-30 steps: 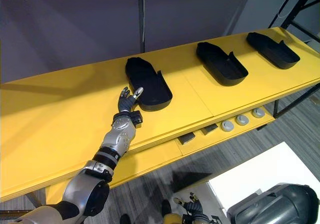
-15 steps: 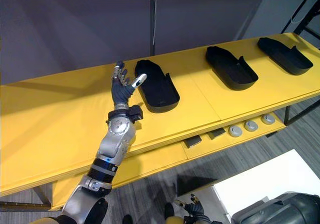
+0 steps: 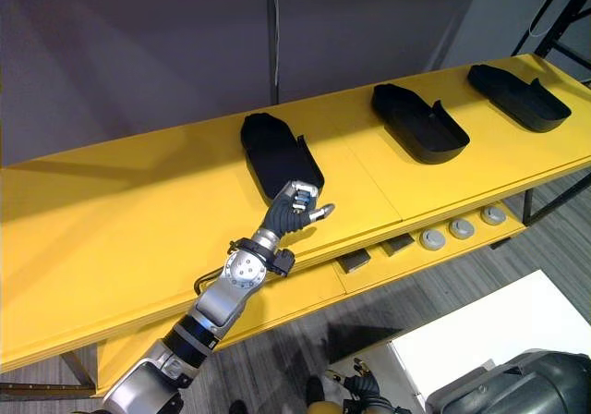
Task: Walk over and take plastic housings, then place them on the shelf
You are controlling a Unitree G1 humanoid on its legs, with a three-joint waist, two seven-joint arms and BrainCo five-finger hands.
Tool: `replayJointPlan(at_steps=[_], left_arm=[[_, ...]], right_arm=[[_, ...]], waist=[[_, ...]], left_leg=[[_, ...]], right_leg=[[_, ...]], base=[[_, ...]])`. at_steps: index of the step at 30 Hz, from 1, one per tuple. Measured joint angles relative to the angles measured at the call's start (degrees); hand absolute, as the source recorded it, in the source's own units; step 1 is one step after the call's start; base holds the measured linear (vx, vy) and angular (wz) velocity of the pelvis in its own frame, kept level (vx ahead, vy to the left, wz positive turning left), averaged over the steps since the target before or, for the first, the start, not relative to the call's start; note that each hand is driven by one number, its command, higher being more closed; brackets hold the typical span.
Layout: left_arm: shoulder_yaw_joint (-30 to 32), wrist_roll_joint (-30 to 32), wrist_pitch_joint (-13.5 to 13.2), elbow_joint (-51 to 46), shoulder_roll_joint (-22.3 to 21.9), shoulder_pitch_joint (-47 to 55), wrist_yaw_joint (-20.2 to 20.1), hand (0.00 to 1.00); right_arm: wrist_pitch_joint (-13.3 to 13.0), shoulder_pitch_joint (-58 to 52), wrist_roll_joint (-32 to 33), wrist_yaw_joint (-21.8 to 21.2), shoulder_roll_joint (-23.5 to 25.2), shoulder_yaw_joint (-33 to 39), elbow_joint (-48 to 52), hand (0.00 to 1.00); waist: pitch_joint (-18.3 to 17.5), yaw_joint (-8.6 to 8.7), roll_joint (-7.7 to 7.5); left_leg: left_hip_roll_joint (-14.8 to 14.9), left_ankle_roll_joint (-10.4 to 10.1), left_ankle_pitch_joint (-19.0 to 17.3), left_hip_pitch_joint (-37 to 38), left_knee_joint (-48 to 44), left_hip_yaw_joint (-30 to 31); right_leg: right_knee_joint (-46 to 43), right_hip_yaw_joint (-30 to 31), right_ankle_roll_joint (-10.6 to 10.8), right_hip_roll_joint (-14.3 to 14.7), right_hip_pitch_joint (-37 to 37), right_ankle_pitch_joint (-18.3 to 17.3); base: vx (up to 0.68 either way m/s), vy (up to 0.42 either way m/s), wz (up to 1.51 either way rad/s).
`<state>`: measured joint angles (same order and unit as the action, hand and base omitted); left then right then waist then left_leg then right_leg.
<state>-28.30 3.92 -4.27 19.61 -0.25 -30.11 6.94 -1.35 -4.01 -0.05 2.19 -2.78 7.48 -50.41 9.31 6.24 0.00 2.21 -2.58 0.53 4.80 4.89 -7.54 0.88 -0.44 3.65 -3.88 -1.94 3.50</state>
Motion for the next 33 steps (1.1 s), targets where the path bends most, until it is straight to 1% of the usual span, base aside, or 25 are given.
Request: replayJointPlan(at_steps=[2, 4, 12, 17, 26, 30, 33], left_arm=[[-0.2, 2.1, 0.0, 2.4, 0.4, 0.0, 0.0, 1.00], [-0.2, 3.0, 0.1, 4.5, 0.5, 0.0, 0.0, 1.00], [0.7, 4.7, 0.0, 8.4, 0.5, -0.3, 1.8, 1.00], [4.4, 5.8, 0.0, 11.2, 0.2, -3.9, 2.9, 1.00], [9.0, 6.5, 0.6, 13.9, 0.4, -9.0, 5.2, 1.00], [11.1, 6.5, 0.6, 14.2, 0.4, -10.4, 5.6, 1.00], [11.8, 6.5, 0.6, 14.2, 0.7, -10.9, 6.6, 1.00]], right_arm=[[0.0, 0.6, 0.0, 0.0, -0.5, -1.4, 0.0, 0.00], [0.0, 0.9, -0.1, 0.0, -0.8, -2.0, -0.2, 0.00], [0.0, 1.6, -0.2, 0.1, -1.0, -2.0, -0.6, 0.00], [0.0, 2.3, -0.2, 0.7, -1.0, -2.0, -0.5, 0.00], [-0.1, 2.6, -0.2, 0.8, -1.0, -1.9, 0.6, 0.00], [-0.6, 3.2, -0.2, 0.9, -1.0, -2.0, 0.5, 0.00], [-0.8, 3.3, -0.2, 0.9, -1.0, -2.0, 0.5, 0.00]], waist=[[0.1, 1.03, -0.05], [0.3, 1.37, -0.01], [1.3, 1.41, -0.17], [2.3, 2.44, -0.24], [4.2, 2.67, -0.41], [5.4, 2.71, -0.44], [5.6, 2.73, -0.43]], left_leg=[[-0.1, 0.0, 0.0, -0.6, 0.0, -0.2], [-0.1, 0.0, 0.0, -0.6, 0.0, -0.5], [0.4, -0.1, -0.3, -0.7, 0.0, -1.5], [0.4, -0.1, -0.4, -1.0, 0.0, -1.9], [0.8, -0.4, -0.6, -1.4, -0.1, -2.3], [0.8, -0.4, -0.6, -1.5, -0.2, -2.7], [0.8, -0.5, -0.8, -1.6, -0.2, -3.4]], right_leg=[[1.2, 0.1, 0.1, 0.0, -0.2, 0.8], [1.6, 0.4, 0.1, 0.0, -0.1, 1.0], [1.9, 1.5, 0.0, 0.4, -0.5, 1.3], [2.5, 1.5, 0.0, 0.4, -0.8, 1.7], [2.6, 1.8, -0.1, 0.9, -1.1, 1.8], [2.6, 2.2, -0.1, 0.9, -1.4, 1.8], [2.4, 2.9, -0.1, 1.0, -2.0, 1.9]], base=[[0.00, 0.014, -0.08], [0.01, 0.011, -0.06], [0.00, 0.002, -0.07], [-0.01, 0.001, -0.04], [0.00, 0.000, 0.00], [0.00, 0.000, -0.04], [0.01, 0.001, -0.12]])
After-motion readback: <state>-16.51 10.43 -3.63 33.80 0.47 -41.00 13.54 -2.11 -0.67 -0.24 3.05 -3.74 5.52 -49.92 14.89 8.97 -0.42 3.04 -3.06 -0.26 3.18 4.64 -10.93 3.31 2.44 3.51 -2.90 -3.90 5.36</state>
